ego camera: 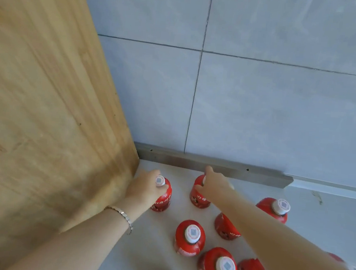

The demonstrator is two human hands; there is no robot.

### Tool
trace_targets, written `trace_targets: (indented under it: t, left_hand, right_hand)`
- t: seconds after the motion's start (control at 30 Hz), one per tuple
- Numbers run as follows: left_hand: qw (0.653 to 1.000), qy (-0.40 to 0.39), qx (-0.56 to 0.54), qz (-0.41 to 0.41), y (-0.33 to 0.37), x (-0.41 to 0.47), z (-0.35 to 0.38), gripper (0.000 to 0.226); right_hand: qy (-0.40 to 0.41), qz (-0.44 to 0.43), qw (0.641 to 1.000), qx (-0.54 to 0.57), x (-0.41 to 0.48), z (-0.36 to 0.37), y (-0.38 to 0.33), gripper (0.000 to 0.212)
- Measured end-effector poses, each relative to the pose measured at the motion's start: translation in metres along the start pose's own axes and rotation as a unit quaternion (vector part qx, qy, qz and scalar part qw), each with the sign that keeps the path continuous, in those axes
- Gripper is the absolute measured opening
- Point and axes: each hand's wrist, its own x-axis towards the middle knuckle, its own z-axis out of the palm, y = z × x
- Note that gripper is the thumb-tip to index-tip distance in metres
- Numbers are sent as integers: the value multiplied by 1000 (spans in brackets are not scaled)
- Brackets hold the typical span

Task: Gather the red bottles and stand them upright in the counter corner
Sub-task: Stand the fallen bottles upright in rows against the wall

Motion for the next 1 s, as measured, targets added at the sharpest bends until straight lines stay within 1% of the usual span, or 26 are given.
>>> trace_targets:
  t: [0.07, 0.13, 0.3, 0.4, 0.47, 0.53, 0.6, 0.67, 0.7, 0.8, 0.9, 0.93, 1.0]
  left_hand:
    - [997, 58, -44, 0, -1, 4, 8, 16]
    - [993, 97, -73, -1, -5, 16, 8, 15]
    - [988, 121, -97, 12, -13, 64, -4, 20]
    - [983, 124, -136, 29, -21, 82, -10, 20]
    - [978, 136, -157, 30, -27, 81, -7, 26]
    - [974, 162, -157, 12, -32, 73, 4, 41]
    - [973, 174, -148, -17, -32, 63, 19, 61]
    - [971, 174, -161, -30, -30, 59, 31, 74]
    - [969, 175, -173, -33, -28, 58, 34, 75]
    - [963, 188, -188, -40, -27, 62, 33, 66]
    - [970, 166, -175, -25, -32, 64, 28, 63]
    - [973, 157, -169, -20, -33, 64, 27, 63]
    - [977, 133, -160, -38, -31, 64, 22, 65]
  right_hand:
    - [13, -8, 1000, 22, 13, -2, -3, 42]
    - [23, -45, 998, 28, 22, -4, -10, 38]
    - [36, -110, 992, 45, 40, 1, -37, 38]
    - [50, -122, 990, 58, 52, 1, -52, 37]
    - [62, -126, 988, 70, 55, 5, -57, 37]
    - [58, -110, 988, 92, 53, 14, -57, 46]
    - [35, -63, 990, 118, 50, 21, -53, 65]
    - [13, -33, 987, 158, 51, 27, -49, 73]
    - [11, -33, 982, 183, 53, 29, -48, 73]
    - [24, -46, 969, 243, 57, 37, -49, 72]
    - [44, -57, 959, 275, 54, 44, -48, 72]
    - [41, -63, 956, 284, 53, 44, -46, 74]
    - [7, -66, 948, 310, 50, 40, -34, 77]
